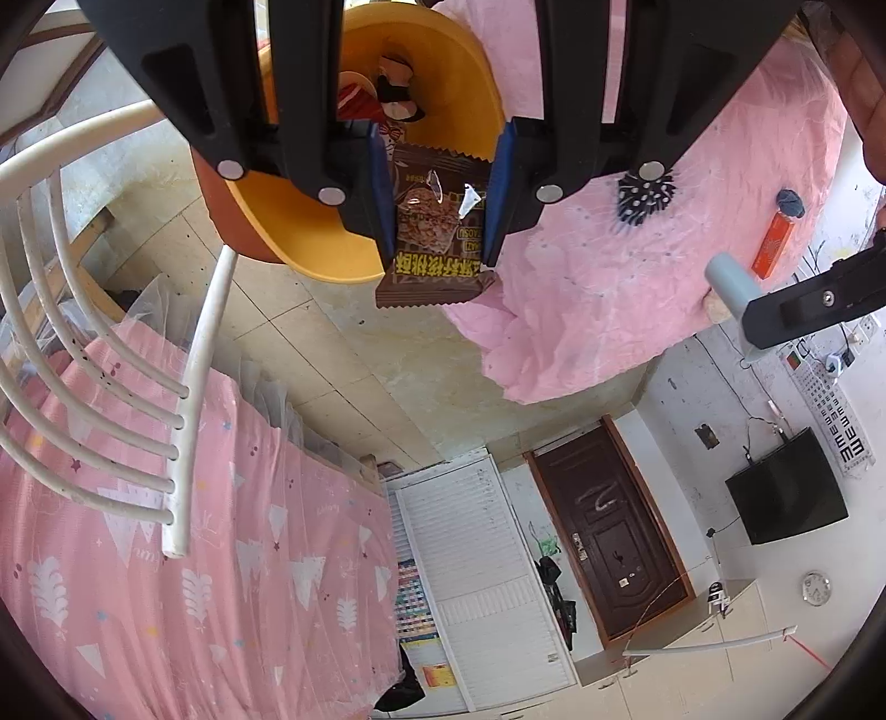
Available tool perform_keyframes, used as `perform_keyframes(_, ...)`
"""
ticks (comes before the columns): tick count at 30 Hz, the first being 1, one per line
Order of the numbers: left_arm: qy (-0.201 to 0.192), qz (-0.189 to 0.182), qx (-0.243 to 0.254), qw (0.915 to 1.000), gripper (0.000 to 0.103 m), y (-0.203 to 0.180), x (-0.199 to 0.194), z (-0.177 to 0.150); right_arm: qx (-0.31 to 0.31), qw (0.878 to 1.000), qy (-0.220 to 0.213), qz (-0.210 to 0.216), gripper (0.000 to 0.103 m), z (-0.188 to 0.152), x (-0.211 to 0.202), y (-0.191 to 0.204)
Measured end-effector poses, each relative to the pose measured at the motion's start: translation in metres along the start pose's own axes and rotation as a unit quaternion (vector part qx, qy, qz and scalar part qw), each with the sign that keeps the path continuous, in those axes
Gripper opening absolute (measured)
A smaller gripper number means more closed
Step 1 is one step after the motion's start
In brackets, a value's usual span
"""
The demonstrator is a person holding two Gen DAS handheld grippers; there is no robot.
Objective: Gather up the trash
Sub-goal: 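Carry the cup and brown packet over the orange bin and open both grippers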
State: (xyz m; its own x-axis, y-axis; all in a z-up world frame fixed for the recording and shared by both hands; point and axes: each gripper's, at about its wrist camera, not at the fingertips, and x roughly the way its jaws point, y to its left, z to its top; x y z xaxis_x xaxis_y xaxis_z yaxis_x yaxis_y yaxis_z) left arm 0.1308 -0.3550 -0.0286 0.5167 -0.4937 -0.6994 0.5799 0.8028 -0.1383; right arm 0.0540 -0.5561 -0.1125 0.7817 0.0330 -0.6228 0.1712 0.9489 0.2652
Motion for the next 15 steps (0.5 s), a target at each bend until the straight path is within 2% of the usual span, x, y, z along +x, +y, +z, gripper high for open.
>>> perform_keyframes(8,0.029,-0.021,0.028,0.9990,0.031,-0.031,0.038,0.004,0.023,1.000,0.006,-0.004,0.019,-0.004,0.009,-0.024)
perform_keyframes(13,0.038,-0.033,0.044,0.9977,0.032,-0.045,0.049,0.005,0.038,0.999,0.004,-0.018,0.021,-0.001,0.008,-0.034)
perform_keyframes(14,0.041,-0.035,0.045,0.9975,0.034,-0.047,0.051,0.005,0.041,0.999,0.003,-0.019,0.021,-0.001,0.008,-0.036)
perform_keyframes(15,0.042,-0.036,0.047,0.9974,0.042,-0.049,0.051,0.005,0.042,0.999,0.002,-0.021,0.021,0.000,0.008,-0.037)
